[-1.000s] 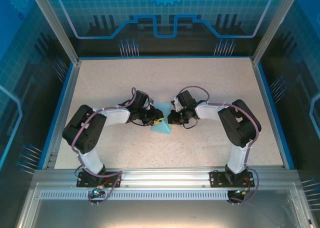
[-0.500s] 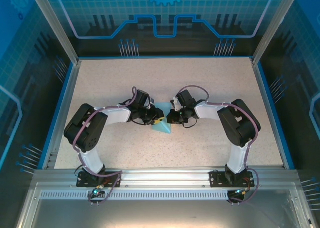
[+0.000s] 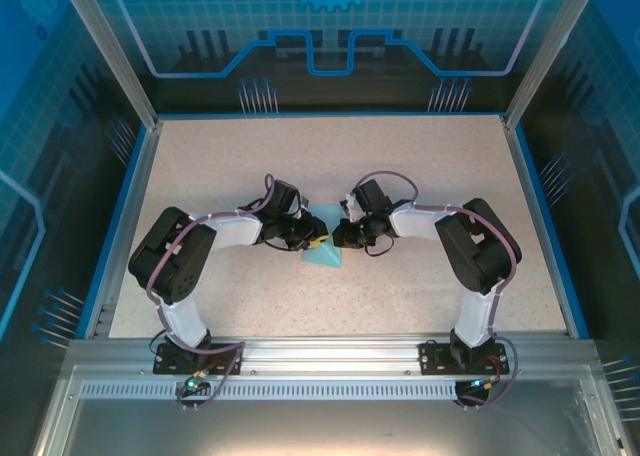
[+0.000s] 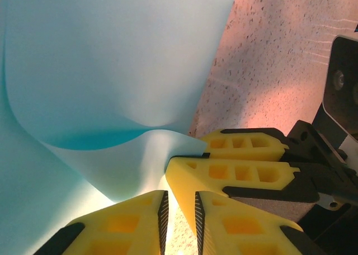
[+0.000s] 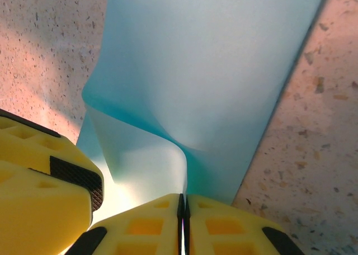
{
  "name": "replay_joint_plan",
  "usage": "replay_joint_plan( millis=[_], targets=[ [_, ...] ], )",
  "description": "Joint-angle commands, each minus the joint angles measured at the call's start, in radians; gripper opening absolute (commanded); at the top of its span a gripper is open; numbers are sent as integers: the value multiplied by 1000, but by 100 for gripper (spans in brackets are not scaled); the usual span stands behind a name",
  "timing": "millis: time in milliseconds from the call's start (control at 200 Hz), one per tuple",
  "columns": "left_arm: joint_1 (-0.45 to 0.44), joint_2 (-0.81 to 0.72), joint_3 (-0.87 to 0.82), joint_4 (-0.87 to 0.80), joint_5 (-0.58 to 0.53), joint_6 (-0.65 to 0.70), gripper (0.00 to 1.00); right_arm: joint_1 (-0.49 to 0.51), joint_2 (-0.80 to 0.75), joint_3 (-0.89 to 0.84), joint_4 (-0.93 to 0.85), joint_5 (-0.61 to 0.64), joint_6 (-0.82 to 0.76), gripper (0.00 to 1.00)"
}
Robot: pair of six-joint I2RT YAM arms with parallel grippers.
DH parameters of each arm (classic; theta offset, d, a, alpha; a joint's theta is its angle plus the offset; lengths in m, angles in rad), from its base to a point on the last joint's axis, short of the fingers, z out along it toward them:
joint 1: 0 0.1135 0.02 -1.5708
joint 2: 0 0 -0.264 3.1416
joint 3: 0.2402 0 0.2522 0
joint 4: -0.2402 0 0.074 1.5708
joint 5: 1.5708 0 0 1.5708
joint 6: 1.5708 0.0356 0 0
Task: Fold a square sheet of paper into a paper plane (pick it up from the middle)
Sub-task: Fold the triangle a second time at the center of the table.
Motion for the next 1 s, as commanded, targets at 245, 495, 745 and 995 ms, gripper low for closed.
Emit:
replay_joint_plan(
  millis=[245,495,745,995],
  targets=[
    [-8,42,40,-30,-23,22,19,18,17,-7,-3,-24,8,11],
    [-8,53,51,-65,-48,48,17,18,5,-14,-9,-20,16,11],
    [-7,66,55,-71,-53,56,16,18,3,-18,-16,-10,22,13],
    [-8,75,62,-81,-58,67,15,21,-8,-20,-24,-3,26,13]
  ],
)
